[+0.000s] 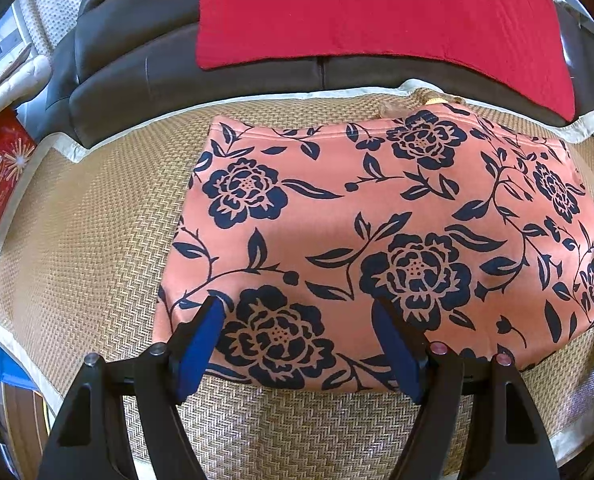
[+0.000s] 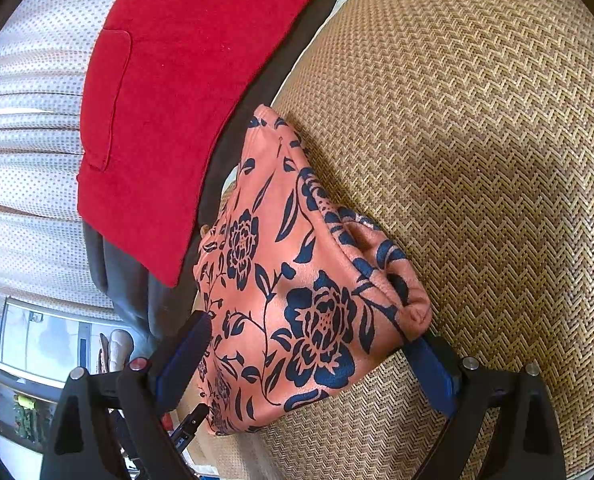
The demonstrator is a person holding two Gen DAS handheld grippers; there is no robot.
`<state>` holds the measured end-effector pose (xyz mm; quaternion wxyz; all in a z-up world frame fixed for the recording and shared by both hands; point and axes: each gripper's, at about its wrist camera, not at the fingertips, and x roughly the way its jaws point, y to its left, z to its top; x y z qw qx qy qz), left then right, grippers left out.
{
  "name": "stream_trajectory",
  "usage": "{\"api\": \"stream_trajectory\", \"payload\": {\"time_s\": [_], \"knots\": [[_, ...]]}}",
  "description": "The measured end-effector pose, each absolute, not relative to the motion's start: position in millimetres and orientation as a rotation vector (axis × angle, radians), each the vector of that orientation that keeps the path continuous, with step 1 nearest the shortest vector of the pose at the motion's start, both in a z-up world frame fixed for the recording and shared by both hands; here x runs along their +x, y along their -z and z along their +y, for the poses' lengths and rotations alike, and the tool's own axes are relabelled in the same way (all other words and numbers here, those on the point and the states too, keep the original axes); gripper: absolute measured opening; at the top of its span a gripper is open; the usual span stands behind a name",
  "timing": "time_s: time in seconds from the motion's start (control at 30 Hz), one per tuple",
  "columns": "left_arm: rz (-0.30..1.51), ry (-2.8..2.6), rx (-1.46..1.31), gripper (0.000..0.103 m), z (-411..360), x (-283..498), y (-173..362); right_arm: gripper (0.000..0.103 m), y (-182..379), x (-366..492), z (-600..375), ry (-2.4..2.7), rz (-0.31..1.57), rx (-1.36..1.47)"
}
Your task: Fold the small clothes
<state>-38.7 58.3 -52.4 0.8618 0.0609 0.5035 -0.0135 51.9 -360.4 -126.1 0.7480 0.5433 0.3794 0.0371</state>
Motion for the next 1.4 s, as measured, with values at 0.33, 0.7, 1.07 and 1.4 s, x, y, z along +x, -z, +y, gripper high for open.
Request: {"api": "stream_trajectory", "payload": {"time_s": [0.33,0.7,1.07,1.4], "knots": [[1.021,0.117,0.117,0.077,25,-20,51,0.095,121,50,-356,-0.07,0.855,1.179],[1.097,0.114,0.116,0.086,-9,9,85,0.097,116,61,-352,-0.057,0.868,1.172],[1.056,0.132,0.084,0.086,3,18,60,0.096,117,60,-355,-0.064,0.88,1.163],[1.054,0.117,0.093,0.091,-1,30,66,0.094,108,60,-351,-0.058,0.848,1.143]]}}
